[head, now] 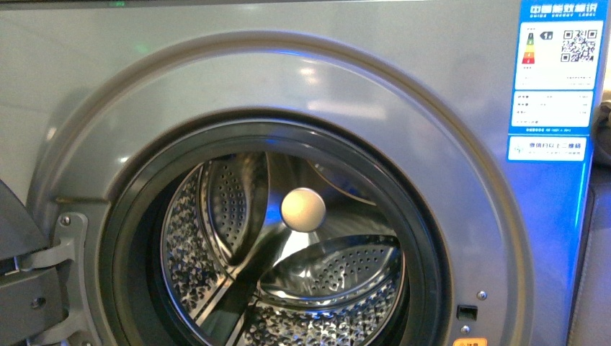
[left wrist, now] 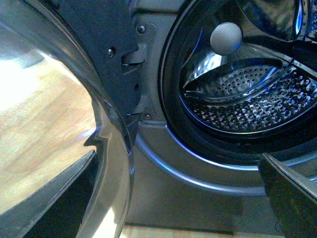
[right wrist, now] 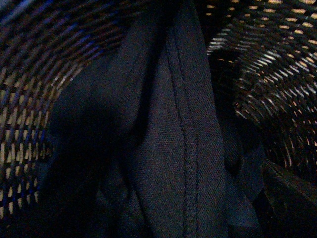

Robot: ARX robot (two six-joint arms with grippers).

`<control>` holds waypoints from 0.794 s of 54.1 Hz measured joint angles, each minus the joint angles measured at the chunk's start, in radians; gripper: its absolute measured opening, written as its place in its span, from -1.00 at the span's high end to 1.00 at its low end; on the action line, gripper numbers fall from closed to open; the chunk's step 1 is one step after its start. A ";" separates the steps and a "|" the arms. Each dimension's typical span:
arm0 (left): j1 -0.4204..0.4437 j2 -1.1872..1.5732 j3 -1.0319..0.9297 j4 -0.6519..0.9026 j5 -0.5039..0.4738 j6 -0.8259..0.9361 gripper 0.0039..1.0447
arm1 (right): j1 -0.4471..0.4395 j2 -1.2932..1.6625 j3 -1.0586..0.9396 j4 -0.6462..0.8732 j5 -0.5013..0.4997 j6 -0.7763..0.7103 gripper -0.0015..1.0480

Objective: Put clothes into washing machine

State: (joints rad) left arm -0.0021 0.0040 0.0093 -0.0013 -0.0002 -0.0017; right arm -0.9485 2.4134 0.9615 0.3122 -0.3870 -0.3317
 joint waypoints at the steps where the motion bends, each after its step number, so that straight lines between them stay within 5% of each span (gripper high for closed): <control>1: 0.000 0.000 0.000 0.000 0.000 0.000 -0.88 | 0.002 0.012 0.005 0.003 0.006 -0.002 -0.85; 43: 0.000 0.000 0.000 0.000 0.000 0.000 -0.88 | 0.063 0.359 0.167 0.097 0.120 -0.032 -0.86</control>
State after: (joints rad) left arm -0.0021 0.0040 0.0093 -0.0013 -0.0002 -0.0017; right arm -0.8852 2.7728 1.1290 0.4091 -0.2672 -0.3641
